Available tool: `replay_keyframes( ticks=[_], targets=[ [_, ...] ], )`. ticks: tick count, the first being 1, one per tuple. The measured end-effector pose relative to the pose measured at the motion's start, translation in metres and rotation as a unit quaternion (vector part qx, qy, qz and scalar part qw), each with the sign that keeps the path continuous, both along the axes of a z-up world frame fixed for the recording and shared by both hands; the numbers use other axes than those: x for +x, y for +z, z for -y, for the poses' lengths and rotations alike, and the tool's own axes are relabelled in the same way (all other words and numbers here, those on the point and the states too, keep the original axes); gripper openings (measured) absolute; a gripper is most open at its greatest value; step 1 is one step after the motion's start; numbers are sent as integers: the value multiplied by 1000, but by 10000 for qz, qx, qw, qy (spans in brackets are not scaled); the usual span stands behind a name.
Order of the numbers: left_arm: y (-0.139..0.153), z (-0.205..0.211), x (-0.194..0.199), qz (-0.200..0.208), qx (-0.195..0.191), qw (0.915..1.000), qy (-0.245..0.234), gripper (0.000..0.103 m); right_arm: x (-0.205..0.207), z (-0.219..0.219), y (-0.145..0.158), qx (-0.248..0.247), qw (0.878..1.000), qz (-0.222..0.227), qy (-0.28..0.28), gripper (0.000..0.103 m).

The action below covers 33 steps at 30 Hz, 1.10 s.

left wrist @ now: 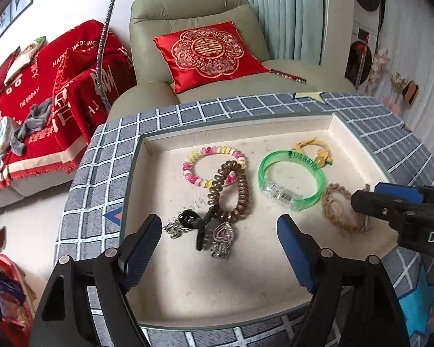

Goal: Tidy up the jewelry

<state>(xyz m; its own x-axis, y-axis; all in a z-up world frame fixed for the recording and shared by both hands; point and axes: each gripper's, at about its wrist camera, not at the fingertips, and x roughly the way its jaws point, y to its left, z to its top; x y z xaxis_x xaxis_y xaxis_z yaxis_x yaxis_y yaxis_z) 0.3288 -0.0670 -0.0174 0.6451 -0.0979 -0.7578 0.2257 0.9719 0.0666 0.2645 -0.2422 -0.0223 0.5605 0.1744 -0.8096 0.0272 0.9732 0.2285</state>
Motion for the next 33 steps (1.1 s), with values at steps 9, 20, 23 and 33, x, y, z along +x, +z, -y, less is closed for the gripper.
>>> replay_keyframes(
  ticks=[9,20,23,33],
  targets=[
    [5,-6,0,-27,81,9999,75,103,0,-3,0,-17,10000,-12,-26,81],
    [-2,-4,-4,-53,235,9997,67,103,-2,-8,6,-262,9996,96,-10,103],
    [-2,-5,-4,-59,236,9997,74,103,0,-9,5,-259,9996,-85,16,103],
    [-2,-9,-10,-70,221,9997,107,103,-7,-10,-1,-214,9995,-233,77,103]
  ],
)
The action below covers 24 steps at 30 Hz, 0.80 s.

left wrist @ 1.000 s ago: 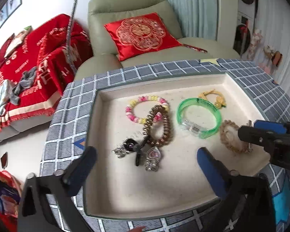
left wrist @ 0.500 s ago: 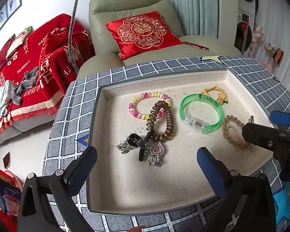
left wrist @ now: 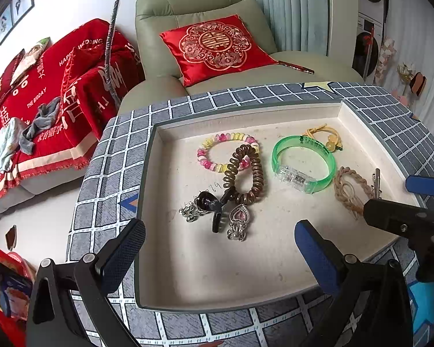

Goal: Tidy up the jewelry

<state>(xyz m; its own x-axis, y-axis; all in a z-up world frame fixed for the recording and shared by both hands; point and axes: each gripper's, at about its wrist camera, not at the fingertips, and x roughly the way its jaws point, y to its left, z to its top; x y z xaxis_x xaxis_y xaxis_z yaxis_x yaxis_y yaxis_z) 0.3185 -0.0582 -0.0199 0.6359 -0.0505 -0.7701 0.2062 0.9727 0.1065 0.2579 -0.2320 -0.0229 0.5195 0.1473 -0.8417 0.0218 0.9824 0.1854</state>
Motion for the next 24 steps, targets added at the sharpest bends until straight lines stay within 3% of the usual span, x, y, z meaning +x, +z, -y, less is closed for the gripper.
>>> replay_keyframes(
  ticks=[24],
  targets=[
    [14,-6,-25,58,-67,10000,31,103,-23,-1,10,-152,9995,262,-47,103]
  ],
)
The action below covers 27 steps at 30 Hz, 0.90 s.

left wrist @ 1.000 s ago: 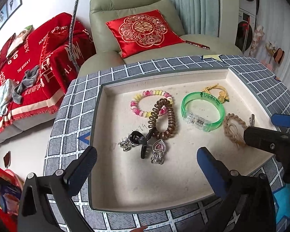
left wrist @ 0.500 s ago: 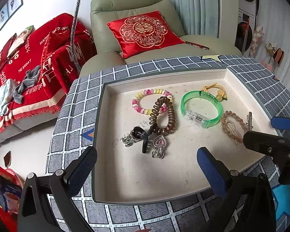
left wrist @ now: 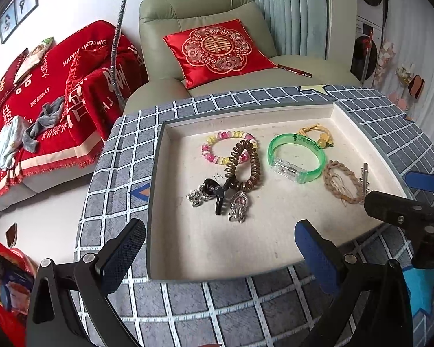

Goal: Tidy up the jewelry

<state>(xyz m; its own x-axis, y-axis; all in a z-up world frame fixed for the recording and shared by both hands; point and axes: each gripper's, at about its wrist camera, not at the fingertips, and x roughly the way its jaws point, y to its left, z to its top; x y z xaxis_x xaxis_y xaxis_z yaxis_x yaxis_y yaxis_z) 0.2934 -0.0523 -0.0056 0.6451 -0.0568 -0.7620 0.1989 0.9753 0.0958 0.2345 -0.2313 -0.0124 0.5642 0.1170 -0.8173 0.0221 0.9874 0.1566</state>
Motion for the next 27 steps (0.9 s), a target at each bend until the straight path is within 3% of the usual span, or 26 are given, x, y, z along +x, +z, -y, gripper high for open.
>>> replay_keyframes(
  ticks=[15,27],
  targets=[
    [10,-9,-51,16,-305,9995,79,103,-47,-7,9,-26,9996,270,28,103],
    [26,-23,-87,638,-454,9956,520,103,-85,-19,32,-351,9942,1014,1,103]
  ],
)
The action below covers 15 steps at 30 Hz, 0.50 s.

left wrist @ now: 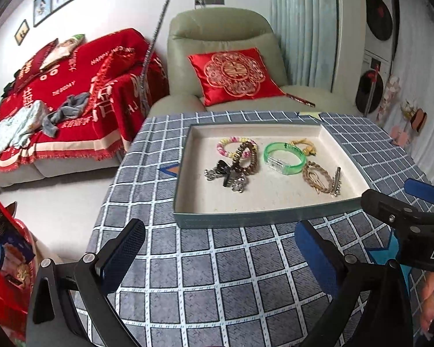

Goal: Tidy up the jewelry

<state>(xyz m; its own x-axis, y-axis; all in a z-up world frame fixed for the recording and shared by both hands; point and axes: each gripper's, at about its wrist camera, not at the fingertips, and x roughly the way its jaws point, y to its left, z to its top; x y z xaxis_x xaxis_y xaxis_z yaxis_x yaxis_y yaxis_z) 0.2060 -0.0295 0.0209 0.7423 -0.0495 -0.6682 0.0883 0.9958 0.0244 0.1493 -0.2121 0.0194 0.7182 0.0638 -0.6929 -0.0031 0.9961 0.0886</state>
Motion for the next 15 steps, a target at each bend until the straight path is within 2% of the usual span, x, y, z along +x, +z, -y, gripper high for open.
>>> replay_keyframes(
  ticks=[10,15],
  targets=[
    [5,-11,-21,464,21,9985,304,103,-23,-4,4,-149,9990,390,-168,103],
    [2,-12,-23,473,38,9982,367,103,-31,-5,1,-244,9982,464,-278,103]
  ],
)
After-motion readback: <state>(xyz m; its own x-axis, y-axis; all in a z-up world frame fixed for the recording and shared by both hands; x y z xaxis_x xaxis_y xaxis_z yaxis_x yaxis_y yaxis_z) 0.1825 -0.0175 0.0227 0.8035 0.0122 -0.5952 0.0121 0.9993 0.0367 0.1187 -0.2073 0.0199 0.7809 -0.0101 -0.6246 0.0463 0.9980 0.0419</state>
